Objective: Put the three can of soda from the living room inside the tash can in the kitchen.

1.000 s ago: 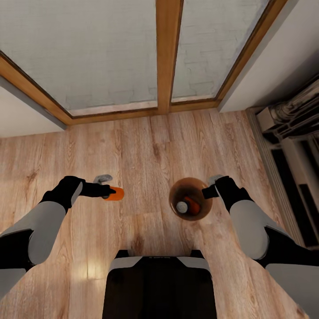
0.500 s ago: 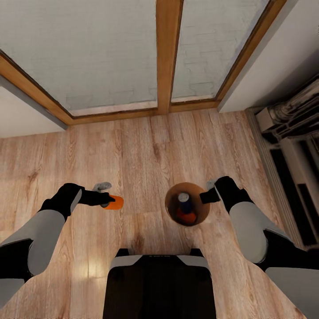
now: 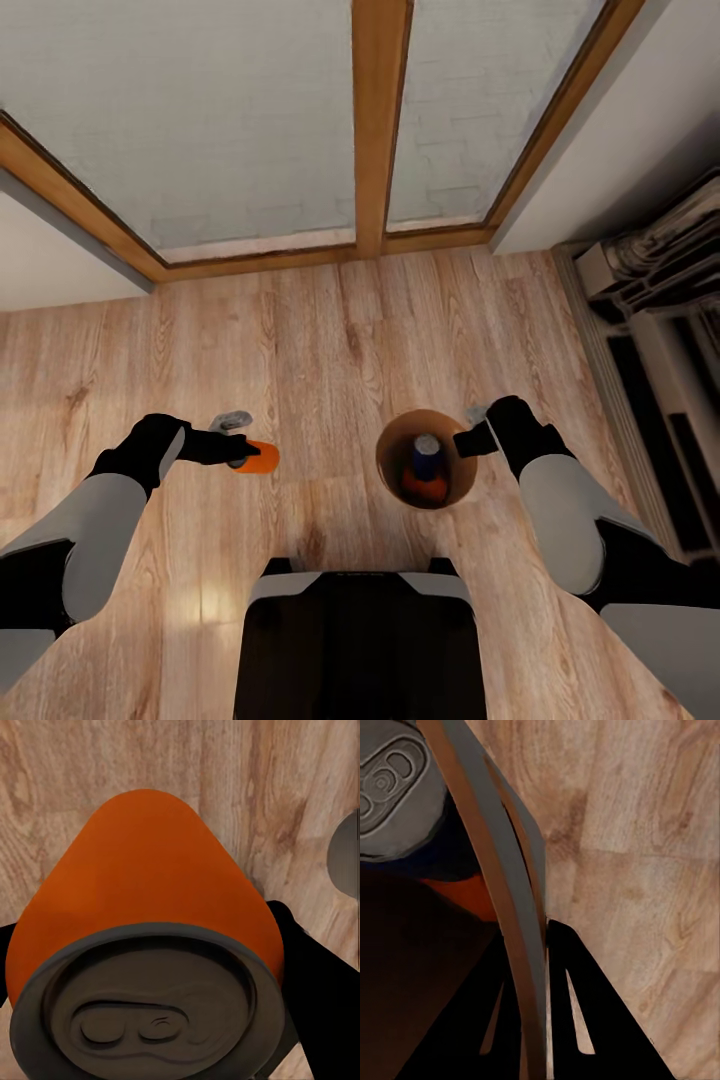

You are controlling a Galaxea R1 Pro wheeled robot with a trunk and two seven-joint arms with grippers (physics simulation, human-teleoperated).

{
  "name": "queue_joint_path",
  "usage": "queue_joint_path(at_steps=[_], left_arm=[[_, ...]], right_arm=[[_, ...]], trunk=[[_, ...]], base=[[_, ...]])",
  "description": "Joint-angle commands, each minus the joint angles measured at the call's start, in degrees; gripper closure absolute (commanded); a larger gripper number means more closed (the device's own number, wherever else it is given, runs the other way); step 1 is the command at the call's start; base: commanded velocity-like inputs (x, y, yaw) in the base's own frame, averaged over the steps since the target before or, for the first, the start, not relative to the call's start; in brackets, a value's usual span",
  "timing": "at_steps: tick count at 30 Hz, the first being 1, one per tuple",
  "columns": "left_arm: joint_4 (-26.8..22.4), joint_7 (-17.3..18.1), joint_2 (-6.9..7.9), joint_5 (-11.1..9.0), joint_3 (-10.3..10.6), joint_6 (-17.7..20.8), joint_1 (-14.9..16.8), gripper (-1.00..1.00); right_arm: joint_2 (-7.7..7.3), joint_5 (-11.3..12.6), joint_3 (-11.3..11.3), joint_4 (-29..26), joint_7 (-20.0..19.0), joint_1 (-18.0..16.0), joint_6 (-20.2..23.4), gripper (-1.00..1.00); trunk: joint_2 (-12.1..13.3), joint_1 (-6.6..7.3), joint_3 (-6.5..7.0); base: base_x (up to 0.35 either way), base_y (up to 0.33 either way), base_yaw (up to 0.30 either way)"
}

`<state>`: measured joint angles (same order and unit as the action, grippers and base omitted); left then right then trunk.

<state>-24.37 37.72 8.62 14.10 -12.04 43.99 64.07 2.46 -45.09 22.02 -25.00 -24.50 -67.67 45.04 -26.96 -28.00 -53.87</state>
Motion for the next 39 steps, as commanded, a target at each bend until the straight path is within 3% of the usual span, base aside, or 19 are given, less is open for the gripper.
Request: queue_joint_path(at_steps=[1,6,8,12,13,16,24,28,32,35,36,37,39], left_arm=[[0.0,0.1,0.0,0.0,0.0,0.0,0.0,1.0],[0.0,3.3,-0.05,0.1,0.0,0.2,0.0,1.0],[-0.4,9.3,-0.14,0.2,0.0,1.9,0.4,1.0],[-2.0,18.4,-0.2,0.2,0.1,3.3,0.7,1.0],[-3.8,22.5,-0.26,0.2,0.1,3.6,0.7,1.0],[-8.5,27.7,-0.62,0.2,0.1,3.9,0.7,1.0],[-20.5,36.0,-0.18,0.1,0.3,8.1,0.7,1.0],[-26.3,43.2,0.0,0.1,0.3,11.9,0.7,1.0],[-27.6,47.7,-0.26,0.1,0.6,15.2,1.2,1.0],[-27.8,51.4,-0.53,0.3,4.0,16.0,3.2,1.0],[-27.9,52.3,-0.71,0.2,6.5,16.0,3.9,1.0],[-27.9,52.3,-1.74,0.3,10.1,16.0,4.5,1.0],[-27.8,52.3,-3.26,0.4,11.8,16.0,4.8,1.0]], right_arm=[[-0.02,1.8,0.2,0.0,-0.8,0.0,0.4,1.0],[-1.28,1.6,0.3,0.0,-11.7,-1.2,0.5,1.0],[-1.69,1.7,0.3,0.0,-15.6,-3.0,0.8,1.0],[-1.6,1.8,0.3,0.1,-17.6,-4.7,1.1,1.0],[-1.35,1.8,0.3,0.1,-18.1,-5.5,1.2,1.0],[-1.04,1.8,0.2,0.2,-18.4,-6.5,1.3,1.0],[-0.54,1.6,0.1,0.8,-16.9,-6.9,1.3,1.0],[1.46,1.7,0.1,1.5,-10.6,-6.9,1.4,1.0],[2.58,1.7,0.1,2.1,-7.0,-7.0,1.4,1.0],[3.3,1.7,-0.5,2.1,-6.4,-7.1,1.4,1.0],[3.47,1.7,-0.8,2.1,-6.2,-7.1,1.4,1.0],[3.64,1.7,-1.1,2.1,-6.1,-7.1,1.4,1.0],[3.79,1.7,-1.2,2.1,-6.0,-7.1,1.4,1.0]], trunk=[[0.4,0.23,0.19],[2.4,1.33,1.09],[3.2,1.76,1.44],[4.0,2.21,1.81],[4.0,2.21,1.81],[4.0,2.21,1.81],[4.0,2.21,1.81],[4.0,2.21,1.81],[4.0,2.21,1.81],[4.0,2.21,1.81],[4.0,2.21,1.81],[4.0,2.21,1.81],[4.0,2.21,1.81]], base=[[0.0,0.0,0.0],[0.0,0.0,0.0],[0.0,0.0,0.0],[0.0,0.0,0.0],[0.0,0.0,0.0],[0.0,0.0,0.0],[0.0,0.0,0.0],[0.0,0.0,0.0],[0.0,0.0,0.0],[0.0,0.0,0.0],[0.0,0.0,0.0],[0.0,0.0,0.0],[0.0,0.0,0.0]])
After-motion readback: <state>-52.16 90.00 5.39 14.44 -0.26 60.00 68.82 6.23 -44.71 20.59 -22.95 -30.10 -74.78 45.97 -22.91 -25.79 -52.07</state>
